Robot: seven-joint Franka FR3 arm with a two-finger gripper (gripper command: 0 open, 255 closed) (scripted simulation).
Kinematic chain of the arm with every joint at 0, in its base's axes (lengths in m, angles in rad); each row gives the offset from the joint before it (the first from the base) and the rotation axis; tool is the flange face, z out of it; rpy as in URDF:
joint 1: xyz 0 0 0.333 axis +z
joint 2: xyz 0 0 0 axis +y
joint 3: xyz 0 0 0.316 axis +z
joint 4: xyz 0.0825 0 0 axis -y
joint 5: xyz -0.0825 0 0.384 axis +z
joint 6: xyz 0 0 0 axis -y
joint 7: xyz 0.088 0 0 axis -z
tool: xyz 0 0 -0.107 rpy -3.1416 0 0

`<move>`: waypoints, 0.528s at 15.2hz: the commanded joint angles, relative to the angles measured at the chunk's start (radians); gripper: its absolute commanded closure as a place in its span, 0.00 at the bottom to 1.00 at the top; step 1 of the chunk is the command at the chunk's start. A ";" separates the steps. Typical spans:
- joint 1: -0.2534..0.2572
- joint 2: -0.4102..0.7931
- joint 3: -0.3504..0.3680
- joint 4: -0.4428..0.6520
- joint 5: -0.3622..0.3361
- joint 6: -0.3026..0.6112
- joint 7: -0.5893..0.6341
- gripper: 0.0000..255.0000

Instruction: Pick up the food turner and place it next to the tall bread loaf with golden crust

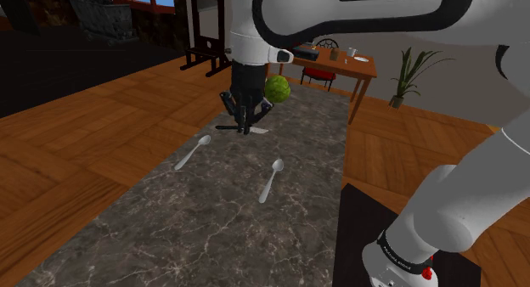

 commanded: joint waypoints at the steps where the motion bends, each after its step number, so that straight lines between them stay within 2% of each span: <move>1: 0.019 -0.030 0.021 -0.028 0.016 0.004 0.036 1.00; 8: 0.087 -0.112 0.107 -0.090 0.072 0.009 0.170 1.00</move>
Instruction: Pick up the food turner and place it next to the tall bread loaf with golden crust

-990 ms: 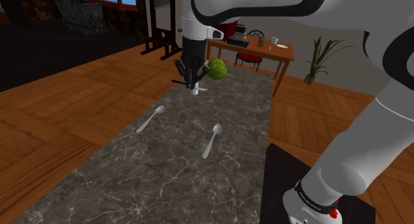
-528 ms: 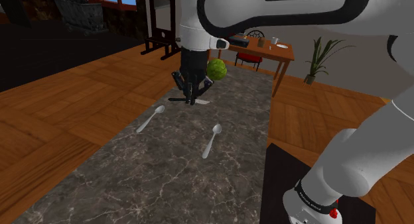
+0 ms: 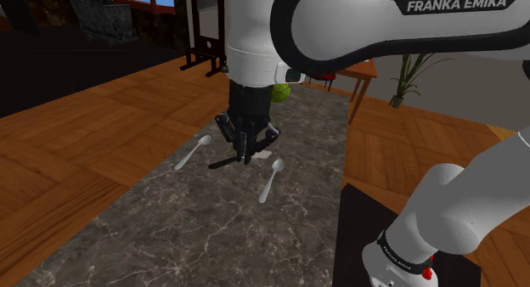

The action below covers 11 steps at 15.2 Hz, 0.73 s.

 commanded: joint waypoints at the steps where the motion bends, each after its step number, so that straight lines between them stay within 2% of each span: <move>1: 0.018 -0.005 0.031 0.002 0.010 0.001 0.047 1.00; 11: 0.102 -0.023 0.192 0.019 0.056 0.009 0.280 1.00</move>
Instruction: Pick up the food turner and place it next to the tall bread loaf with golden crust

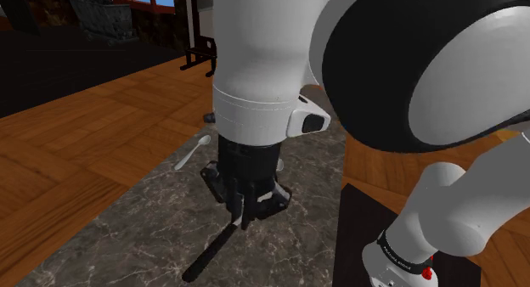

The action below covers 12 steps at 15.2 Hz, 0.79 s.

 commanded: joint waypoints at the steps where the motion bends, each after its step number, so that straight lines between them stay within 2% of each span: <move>1: 0.012 0.016 0.040 0.023 -0.001 0.000 0.056 1.00; 3: 0.024 0.031 0.084 0.044 -0.003 0.004 0.115 1.00; 12: 0.029 0.038 0.104 -0.071 0.005 0.125 0.107 1.00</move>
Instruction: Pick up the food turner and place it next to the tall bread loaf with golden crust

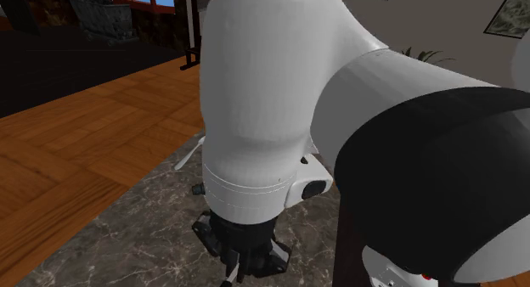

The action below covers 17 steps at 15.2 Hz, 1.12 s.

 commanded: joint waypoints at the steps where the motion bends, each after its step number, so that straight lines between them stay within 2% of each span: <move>1: 0.001 0.000 0.002 -0.025 0.003 0.026 -0.004 1.00; 17: -0.005 0.077 0.059 -0.186 -0.022 0.251 0.013 1.00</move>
